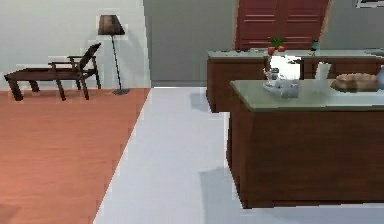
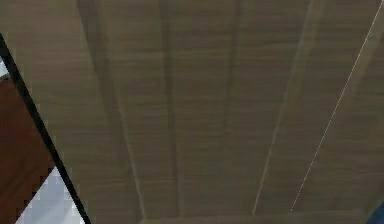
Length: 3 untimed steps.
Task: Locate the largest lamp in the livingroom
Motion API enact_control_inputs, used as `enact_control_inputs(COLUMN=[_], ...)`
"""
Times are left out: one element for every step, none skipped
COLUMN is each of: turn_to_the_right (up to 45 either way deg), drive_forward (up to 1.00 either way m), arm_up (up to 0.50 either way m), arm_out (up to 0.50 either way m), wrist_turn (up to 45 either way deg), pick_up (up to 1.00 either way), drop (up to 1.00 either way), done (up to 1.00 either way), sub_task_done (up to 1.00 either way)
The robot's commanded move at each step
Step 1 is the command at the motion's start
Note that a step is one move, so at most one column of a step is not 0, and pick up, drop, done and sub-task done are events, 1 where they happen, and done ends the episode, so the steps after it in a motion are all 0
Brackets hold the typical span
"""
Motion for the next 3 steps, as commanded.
enact_control_inputs(turn_to_the_right=[0.0, -45.0, -27.0], drive_forward=[0.5, 0.0, 0.0], arm_up=[0.0, 0.0, 0.0], arm_out=[0.0, 0.0, 0.0], wrist_turn=[0.0, 0.0, 0.0], pick_up=[0.0, 0.0, 0.0], drop=[0.0, 0.0, 0.0], done=[0.0, 0.0, 0.0], sub_task_done=[0.0, 0.0, 0.0])
